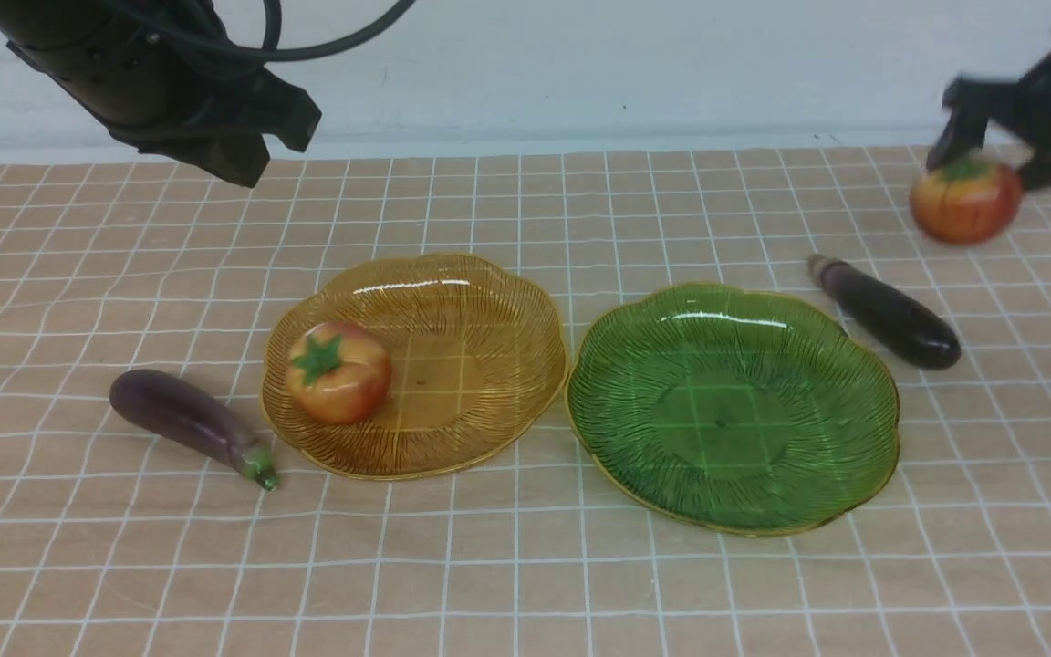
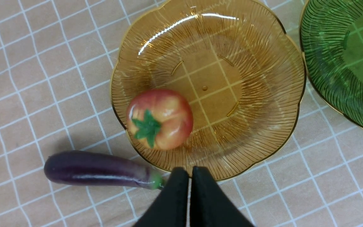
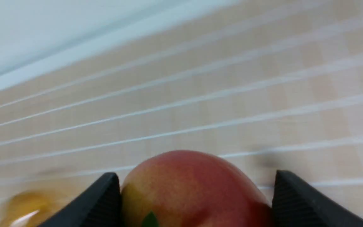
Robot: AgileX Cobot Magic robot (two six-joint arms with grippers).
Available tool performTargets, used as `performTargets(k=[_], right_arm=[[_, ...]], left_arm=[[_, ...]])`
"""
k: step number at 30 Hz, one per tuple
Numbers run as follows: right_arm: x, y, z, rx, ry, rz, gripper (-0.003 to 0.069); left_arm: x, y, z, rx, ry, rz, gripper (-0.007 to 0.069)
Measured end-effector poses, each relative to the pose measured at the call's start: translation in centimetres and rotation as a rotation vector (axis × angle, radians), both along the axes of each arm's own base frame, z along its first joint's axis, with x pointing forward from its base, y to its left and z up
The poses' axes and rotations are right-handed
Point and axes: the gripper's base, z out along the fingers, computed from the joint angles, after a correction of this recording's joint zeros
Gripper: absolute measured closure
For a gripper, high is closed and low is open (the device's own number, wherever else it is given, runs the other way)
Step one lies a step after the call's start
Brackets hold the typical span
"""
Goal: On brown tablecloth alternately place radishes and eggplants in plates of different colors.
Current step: 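Pick up the tomato from the table and place it in the yellow plate with the right gripper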
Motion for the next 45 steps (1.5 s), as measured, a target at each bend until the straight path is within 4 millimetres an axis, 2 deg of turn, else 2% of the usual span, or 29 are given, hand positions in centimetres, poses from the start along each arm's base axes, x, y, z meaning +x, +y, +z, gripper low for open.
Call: performTargets(k=[2,3,4,6,10,13,17,19,23,25,29,32,35,36,38,40,41,43,45], right_arm=[[-0.7,4.1,1.9,0.065,-0.052,0.113,0.0095],[-1.1,7.4,2.2,0.095,-0.064,0.199,0.0095],[-1.5,9.8,2.2,0.109,-0.066,0.259,0.0095],[-2.5,16.6,0.7,0.11,-0.036,0.413,0.0095],[-4.3,24.7,-3.8,0.069,0.054,0.575,0.0095],[-5.4,29.0,-8.1,0.027,0.125,0.653,0.0095],[-5.7,30.8,-10.8,-0.003,0.158,0.673,0.0095],[-5.8,30.9,-11.0,-0.003,0.164,0.664,0.0082],[-5.8,30.9,-11.0,-0.01,0.177,0.665,-0.0019],[-5.7,30.7,-10.5,-0.036,0.167,0.66,-0.0029],[-5.2,30.1,-7.8,-0.102,0.063,0.64,-0.0023],[-5.1,28.0,-4.1,-0.207,-0.031,0.59,0.0051],[-5.8,23.5,1.1,-0.381,-0.129,0.49,0.0236],[-6.2,21.4,3.0,-0.44,-0.155,0.438,0.0323],[-6.9,17.6,4.9,-0.525,-0.159,0.359,0.0497],[-6.9,12.8,4.8,-0.579,-0.099,0.272,0.0627],[-6.6,10.5,4.1,-0.576,-0.053,0.238,0.0646],[-6.0,7.9,1.9,-0.541,0.034,0.212,0.0642],[-5.0,5.4,-1.7,-0.481,0.145,0.2,0.0579]], left_arm=[[0.0,0.0,0.0,0.0,0.0,0.001,0.0627],[0.0,0.0,0.0,0.0,0.0,0.001,0.0627],[0.0,0.0,0.0,0.0,0.0,0.001,0.0627],[0.0,0.0,0.0,0.0,0.0,0.001,0.0627],[0.0,0.0,0.0,0.003,-0.001,0.002,0.0627],[0.0,0.0,0.0,0.003,-0.001,0.002,0.0627],[0.0,0.1,0.0,0.015,-0.004,0.005,0.0627],[0.0,0.2,0.0,0.018,-0.005,0.006,0.0627],[0.0,0.2,0.0,0.003,-0.001,0.034,0.0627],[0.0,0.2,0.0,-0.007,0.003,0.052,0.0627],[-0.8,0.4,0.9,-0.021,-0.02,0.063,0.0627],[-2.2,0.9,2.3,-0.032,-0.066,0.065,0.0627],[-4.3,1.5,3.5,-0.041,-0.101,0.073,0.0627],[-4.7,1.7,3.5,-0.038,-0.106,0.077,0.0627],[-6.1,2.3,3.2,-0.024,-0.101,0.089,0.0627],[-6.8,2.5,2.4,-0.014,-0.078,0.093,0.0627],[-7.1,2.6,2.1,-0.016,-0.066,0.093,0.0627],[-7.5,2.6,1.2,-0.011,-0.035,0.093,0.0627],[-7.5,2.6,0.5,-0.005,-0.011,0.092,0.0627]])
